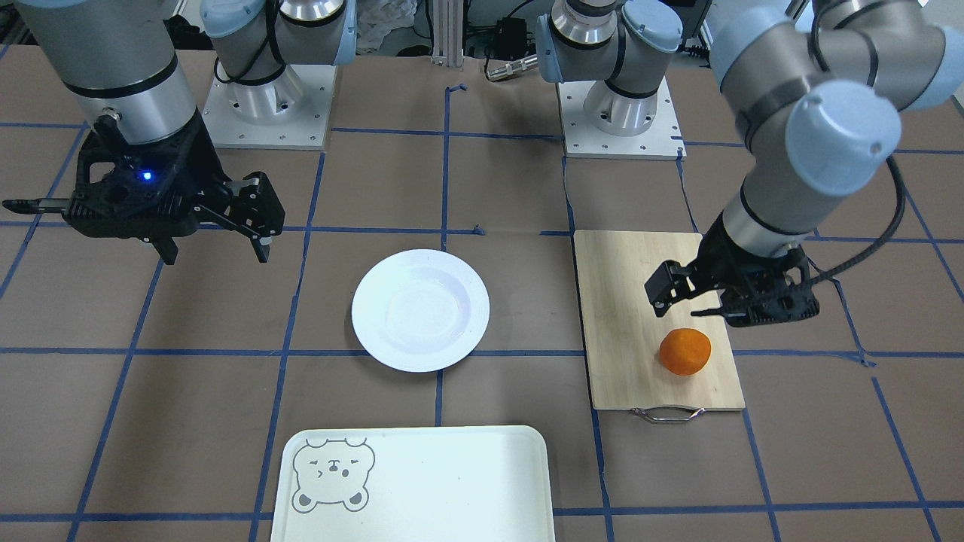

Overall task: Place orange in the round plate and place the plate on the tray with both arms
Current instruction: 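Lower the left gripper onto the orange on the bamboo board and close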

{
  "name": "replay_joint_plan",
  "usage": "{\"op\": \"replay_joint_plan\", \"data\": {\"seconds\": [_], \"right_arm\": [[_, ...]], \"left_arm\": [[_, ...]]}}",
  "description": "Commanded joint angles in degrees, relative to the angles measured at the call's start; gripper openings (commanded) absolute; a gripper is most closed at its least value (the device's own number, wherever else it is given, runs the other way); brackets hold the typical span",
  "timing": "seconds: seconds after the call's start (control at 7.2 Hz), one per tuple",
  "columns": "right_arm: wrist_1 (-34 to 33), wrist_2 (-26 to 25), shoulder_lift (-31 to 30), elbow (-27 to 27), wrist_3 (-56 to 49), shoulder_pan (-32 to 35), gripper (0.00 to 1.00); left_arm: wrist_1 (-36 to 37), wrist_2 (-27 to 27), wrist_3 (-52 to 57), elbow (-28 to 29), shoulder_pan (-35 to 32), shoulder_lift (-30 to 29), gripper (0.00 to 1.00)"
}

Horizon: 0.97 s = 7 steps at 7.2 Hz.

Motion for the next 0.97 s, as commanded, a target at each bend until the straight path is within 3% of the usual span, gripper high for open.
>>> {"op": "replay_joint_plan", "data": {"seconds": [0.0,0.56,0.69,0.83], "right_arm": [[0.00,-0.02,-0.01,0.00,0.00,-0.03,1.00],[0.00,0.06,-0.01,0.00,0.00,-0.03,1.00],[0.00,0.07,0.08,0.00,0.00,-0.03,1.00],[0.08,0.07,0.26,0.00,0.00,-0.03,1.00]], "left_arm": [[5.93,0.57,5.69,-3.95,4.77,-6.26,1.00],[5.13,0.13,5.99,-6.25,7.17,-12.51,0.96],[5.14,-0.04,5.99,-6.08,7.17,-12.69,0.80],[5.31,-0.04,5.90,-5.90,7.17,-12.70,0.71]]}}
